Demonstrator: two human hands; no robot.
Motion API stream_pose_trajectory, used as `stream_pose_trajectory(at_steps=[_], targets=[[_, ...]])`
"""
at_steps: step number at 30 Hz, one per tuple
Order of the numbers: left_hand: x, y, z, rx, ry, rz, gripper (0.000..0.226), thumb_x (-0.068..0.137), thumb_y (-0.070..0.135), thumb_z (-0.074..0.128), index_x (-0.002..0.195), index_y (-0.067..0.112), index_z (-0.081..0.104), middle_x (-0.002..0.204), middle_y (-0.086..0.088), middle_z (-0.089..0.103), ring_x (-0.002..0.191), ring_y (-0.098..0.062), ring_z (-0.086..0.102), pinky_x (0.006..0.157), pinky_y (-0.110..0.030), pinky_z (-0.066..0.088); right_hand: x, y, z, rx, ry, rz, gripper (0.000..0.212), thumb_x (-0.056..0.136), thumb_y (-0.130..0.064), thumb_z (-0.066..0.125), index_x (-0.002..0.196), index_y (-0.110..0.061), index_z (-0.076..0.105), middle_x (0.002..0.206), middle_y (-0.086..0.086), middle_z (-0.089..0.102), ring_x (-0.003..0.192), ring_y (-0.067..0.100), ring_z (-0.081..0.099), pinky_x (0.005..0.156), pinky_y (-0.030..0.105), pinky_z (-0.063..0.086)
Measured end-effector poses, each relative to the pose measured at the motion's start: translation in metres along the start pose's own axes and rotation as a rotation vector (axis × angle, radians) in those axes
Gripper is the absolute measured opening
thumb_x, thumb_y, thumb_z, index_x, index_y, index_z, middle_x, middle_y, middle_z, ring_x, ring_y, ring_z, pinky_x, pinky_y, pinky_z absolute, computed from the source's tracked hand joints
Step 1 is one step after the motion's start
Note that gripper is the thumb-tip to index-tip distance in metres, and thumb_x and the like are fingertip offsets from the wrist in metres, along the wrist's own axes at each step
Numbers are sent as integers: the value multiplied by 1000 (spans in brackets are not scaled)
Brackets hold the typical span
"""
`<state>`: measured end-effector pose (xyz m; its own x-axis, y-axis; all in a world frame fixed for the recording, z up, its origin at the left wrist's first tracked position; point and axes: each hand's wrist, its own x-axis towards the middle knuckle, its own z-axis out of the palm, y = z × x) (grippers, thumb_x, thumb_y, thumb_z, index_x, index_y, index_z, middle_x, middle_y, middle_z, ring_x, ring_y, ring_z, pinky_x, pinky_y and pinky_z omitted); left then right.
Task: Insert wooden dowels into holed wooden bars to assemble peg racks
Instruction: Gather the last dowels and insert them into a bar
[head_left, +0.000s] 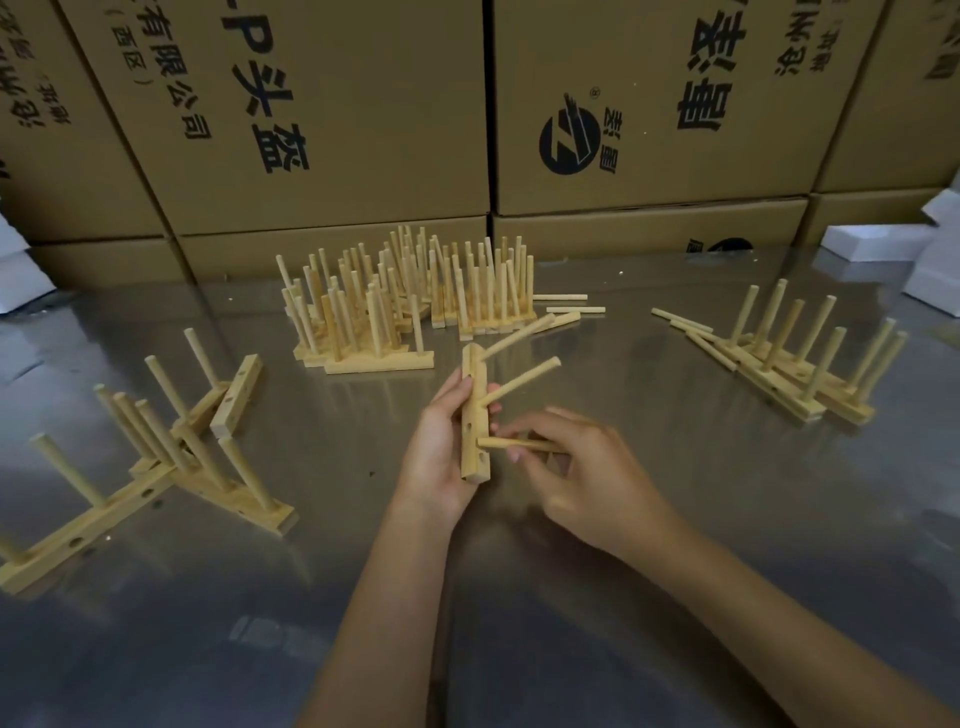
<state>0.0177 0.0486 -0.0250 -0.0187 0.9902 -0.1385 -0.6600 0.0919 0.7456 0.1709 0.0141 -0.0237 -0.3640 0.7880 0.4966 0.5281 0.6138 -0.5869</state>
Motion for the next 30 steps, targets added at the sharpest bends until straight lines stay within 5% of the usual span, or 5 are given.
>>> stream_pose_trajectory(at_steps=[5, 13, 18, 26, 30], targets=[[-2, -9, 7, 46, 26, 6, 34, 104, 19, 47, 136, 20, 58, 76, 1, 69, 61, -7, 58, 55, -21, 49, -11, -11, -7, -247, -25, -31, 16, 89, -20, 60, 101, -29, 67, 82, -10, 52, 80, 9, 47, 65, 32, 47], [3, -17, 2, 75, 74, 2, 31, 104, 23, 46, 130, 27, 62, 68, -1, 60, 57, -11, 53, 43, -28, 46, -4, -16, -10, -439, -128, -112, 11, 84, -11, 59, 88, -18, 66, 77, -9, 40, 80, 15, 44, 61, 26, 28], [3, -16, 4, 92, 111, 42, 32, 104, 19, 46, 132, 26, 61, 74, -2, 62, 58, -10, 53, 43, -24, 48, 1, -27, -10, -566, -156, -176, 16, 71, -11, 72, 84, -18, 72, 77, -3, 65, 72, 19, 60, 57, 24, 33], [7, -19, 4, 155, 150, 42, 37, 105, 20, 45, 142, 21, 54, 77, -5, 58, 60, -13, 51, 45, -30, 47, -2, -9, -12, -378, -174, -63, 19, 97, -24, 46, 106, -26, 62, 96, -7, 62, 95, 18, 57, 71, 34, 47], [7, -16, 0, -3, 96, -15, 39, 106, 19, 41, 144, 15, 50, 81, -8, 53, 61, -14, 53, 45, -27, 49, -1, -11, -7, -303, -61, -63, 14, 102, -30, 40, 108, -24, 52, 87, -5, 68, 76, 20, 61, 70, 31, 39]])
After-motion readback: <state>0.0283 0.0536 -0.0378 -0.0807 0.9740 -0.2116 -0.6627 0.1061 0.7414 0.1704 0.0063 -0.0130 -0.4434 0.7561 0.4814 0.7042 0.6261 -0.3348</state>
